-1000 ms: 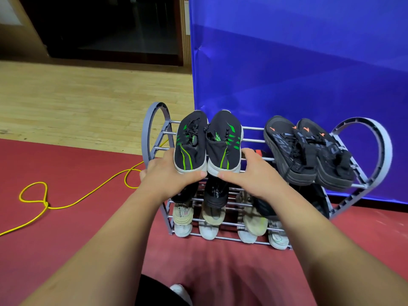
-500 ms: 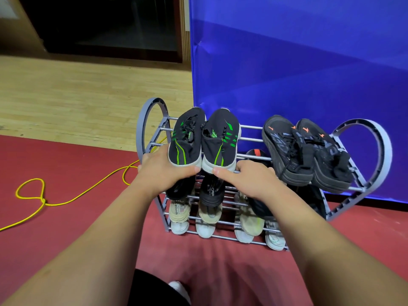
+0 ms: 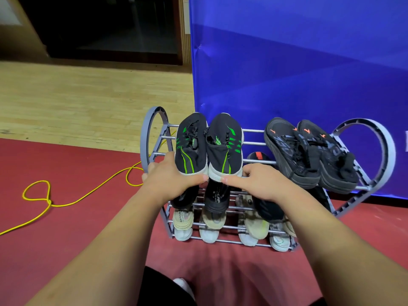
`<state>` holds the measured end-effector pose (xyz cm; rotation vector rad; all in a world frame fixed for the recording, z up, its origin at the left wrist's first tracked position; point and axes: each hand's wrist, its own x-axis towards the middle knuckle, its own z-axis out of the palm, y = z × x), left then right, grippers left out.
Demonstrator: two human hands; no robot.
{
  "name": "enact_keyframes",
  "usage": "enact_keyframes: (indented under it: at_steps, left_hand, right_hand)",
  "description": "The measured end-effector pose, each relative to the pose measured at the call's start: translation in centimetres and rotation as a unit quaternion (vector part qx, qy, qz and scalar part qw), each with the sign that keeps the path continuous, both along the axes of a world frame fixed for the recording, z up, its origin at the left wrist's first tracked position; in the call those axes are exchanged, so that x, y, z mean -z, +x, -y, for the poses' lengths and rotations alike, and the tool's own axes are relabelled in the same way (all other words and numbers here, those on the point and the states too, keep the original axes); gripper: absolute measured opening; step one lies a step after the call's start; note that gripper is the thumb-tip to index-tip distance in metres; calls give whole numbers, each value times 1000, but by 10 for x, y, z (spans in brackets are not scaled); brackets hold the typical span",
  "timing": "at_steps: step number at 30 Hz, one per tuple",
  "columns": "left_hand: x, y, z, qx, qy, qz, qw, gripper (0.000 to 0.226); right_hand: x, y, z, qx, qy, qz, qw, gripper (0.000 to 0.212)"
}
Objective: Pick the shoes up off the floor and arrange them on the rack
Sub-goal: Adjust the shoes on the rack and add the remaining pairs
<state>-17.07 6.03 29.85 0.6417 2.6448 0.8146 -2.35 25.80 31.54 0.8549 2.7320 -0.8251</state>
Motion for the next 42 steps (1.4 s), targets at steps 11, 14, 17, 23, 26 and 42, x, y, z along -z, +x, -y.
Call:
enact_keyframes:
  at_steps: [11, 14, 17, 23, 26, 42]
  left_hand:
    - [-1, 6, 0, -13, -13, -8, 1000, 101]
    - [-2, 6, -1, -12, -11, -2, 1000, 97]
    - [-1, 5, -1, -14, -5, 5, 1000, 98]
    - [3, 2, -1, -10, 9, 7, 1000, 96]
    - [6, 2, 0, -12, 8, -1, 1000, 98]
    - [-36, 132, -95, 114, 253, -88, 957, 29]
  right_hand:
    - [-11, 13, 23, 26, 54, -29, 998, 75]
    - [-15, 14, 25, 22, 53, -19, 998, 71]
    - [-9, 7, 26, 37, 62, -18, 997, 77]
    - [13, -7, 34, 80, 131, -49, 987, 96]
    - [12, -3, 35, 72, 138, -47, 987, 98]
    - [-27, 131, -72, 261, 154, -252, 919, 30]
